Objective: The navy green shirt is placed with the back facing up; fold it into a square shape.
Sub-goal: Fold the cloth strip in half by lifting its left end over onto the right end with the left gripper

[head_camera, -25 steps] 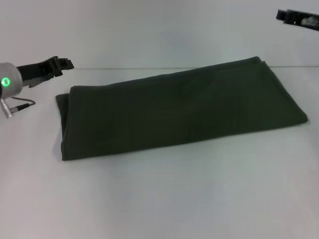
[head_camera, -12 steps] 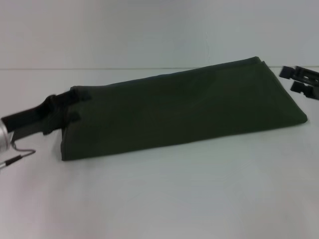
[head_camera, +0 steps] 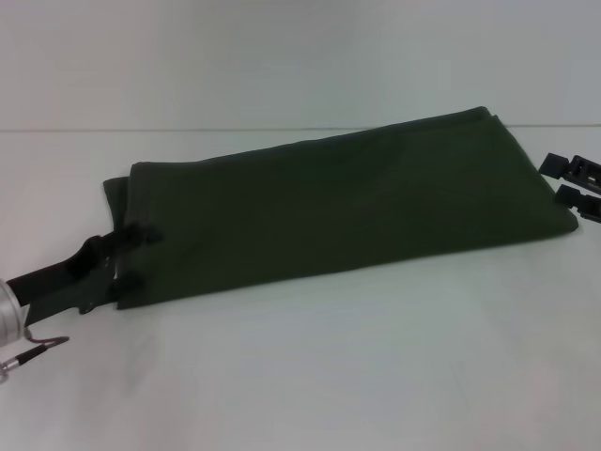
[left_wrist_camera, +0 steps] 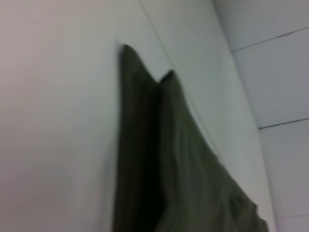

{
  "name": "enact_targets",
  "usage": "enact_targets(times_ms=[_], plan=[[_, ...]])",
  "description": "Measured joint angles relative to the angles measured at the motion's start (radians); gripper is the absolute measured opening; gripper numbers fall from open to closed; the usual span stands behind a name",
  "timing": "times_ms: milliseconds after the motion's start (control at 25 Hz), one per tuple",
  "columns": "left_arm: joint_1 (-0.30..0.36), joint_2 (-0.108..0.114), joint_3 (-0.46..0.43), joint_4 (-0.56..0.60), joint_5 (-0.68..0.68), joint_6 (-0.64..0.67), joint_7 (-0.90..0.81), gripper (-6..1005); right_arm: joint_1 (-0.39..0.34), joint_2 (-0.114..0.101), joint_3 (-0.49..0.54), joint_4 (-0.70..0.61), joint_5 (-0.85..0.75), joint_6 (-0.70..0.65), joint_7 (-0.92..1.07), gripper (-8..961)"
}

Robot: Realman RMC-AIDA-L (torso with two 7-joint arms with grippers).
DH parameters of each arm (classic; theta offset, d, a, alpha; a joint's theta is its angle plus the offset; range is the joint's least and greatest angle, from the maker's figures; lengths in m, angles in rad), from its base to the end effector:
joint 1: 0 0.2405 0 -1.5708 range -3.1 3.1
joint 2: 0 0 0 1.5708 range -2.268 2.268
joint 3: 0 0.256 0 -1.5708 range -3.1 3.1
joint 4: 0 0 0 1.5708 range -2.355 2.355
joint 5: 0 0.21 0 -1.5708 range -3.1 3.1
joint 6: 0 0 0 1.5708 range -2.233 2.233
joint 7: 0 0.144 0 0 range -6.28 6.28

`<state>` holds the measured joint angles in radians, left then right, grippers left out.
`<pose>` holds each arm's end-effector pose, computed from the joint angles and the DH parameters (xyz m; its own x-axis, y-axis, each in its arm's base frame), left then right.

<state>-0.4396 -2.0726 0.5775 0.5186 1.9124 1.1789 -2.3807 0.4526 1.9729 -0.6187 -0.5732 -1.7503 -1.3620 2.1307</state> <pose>-0.3410 0.3323 0.0040 -0.3161 0.7104 0.6289 0.9379 0.1341 0.3200 0.3159 0.3494 0.0638 0.0128 -0.6768 -0.7361 -0.9480 -0.2423 0.2064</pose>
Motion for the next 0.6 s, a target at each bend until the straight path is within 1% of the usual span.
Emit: enact_targets(times_ms=[120,200,280,400,440,480,600], plan=[[0.007,0.015,-0.005,-0.012,0.009,0.008,-0.003,952,0.002,-0.002,0.0,0.0,0.0,-0.008,-0.001,930],[0.026,0.022,-0.026,-0.003,0.001,0.06,-0.005,952,0.002,-0.003,0.001,-0.001,0.001,-0.012,0.0,931],[0.047,0.035,-0.041,0.012,-0.001,0.126,-0.029,951,-0.001,-0.004,0.0,-0.004,0.001,-0.015,-0.001,931],[0.064,0.078,-0.036,-0.011,0.02,0.191,-0.096,951,-0.002,-0.007,-0.003,-0.004,-0.001,-0.012,-0.001,931],[0.07,0.087,-0.036,-0.016,0.027,0.203,-0.123,951,-0.002,-0.008,-0.005,-0.002,-0.001,-0.008,-0.002,930],[0.073,0.09,-0.036,-0.018,0.032,0.208,-0.139,951,-0.003,-0.009,-0.006,0.0,-0.001,-0.005,-0.003,930],[0.078,0.086,-0.034,-0.022,0.051,0.191,-0.185,951,-0.004,-0.01,-0.007,0.001,-0.002,0.002,-0.005,930]])
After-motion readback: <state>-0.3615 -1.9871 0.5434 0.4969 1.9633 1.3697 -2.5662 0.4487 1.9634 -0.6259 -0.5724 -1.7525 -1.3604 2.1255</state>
